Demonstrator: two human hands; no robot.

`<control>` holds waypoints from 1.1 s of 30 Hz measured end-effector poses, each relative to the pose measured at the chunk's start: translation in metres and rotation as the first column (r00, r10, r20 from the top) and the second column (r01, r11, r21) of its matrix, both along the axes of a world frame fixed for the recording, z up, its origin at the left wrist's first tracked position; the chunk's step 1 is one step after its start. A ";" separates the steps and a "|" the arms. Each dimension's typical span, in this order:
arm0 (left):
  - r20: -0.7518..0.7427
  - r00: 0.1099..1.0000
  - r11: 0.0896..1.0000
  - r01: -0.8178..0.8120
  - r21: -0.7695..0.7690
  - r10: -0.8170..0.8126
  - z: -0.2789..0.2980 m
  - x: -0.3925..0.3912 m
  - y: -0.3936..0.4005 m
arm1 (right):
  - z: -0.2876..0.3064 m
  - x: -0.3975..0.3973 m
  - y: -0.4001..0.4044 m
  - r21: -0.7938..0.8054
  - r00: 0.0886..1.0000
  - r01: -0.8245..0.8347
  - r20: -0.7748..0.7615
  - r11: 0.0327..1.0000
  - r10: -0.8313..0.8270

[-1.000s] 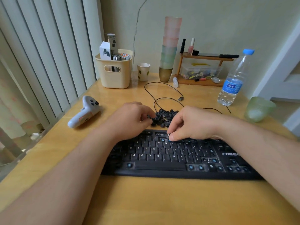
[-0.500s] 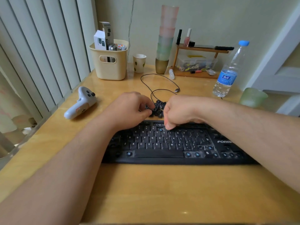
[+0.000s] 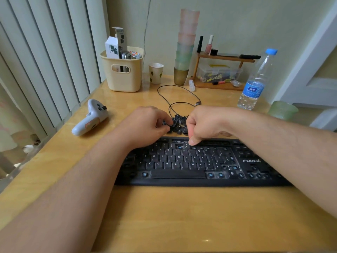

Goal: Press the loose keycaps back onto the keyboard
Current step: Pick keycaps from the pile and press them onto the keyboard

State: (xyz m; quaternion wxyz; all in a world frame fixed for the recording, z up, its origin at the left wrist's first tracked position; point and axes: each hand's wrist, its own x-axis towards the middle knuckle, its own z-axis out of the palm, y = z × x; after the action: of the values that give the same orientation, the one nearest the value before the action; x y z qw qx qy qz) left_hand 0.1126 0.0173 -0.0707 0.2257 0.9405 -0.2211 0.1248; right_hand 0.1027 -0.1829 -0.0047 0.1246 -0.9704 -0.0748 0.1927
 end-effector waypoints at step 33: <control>-0.043 0.993 0.994 -0.106 0.036 0.107 -0.001 0.000 -0.003 | -0.044 0.035 -0.020 -0.046 0.881 -0.250 0.403 0.967 0.247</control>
State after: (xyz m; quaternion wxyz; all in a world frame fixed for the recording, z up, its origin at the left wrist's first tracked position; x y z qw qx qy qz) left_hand 0.1125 0.0145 -0.0715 0.2079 0.9572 -0.1675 0.1118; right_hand 0.1373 -0.2029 -0.0489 0.0841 -0.9711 -0.2234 0.0016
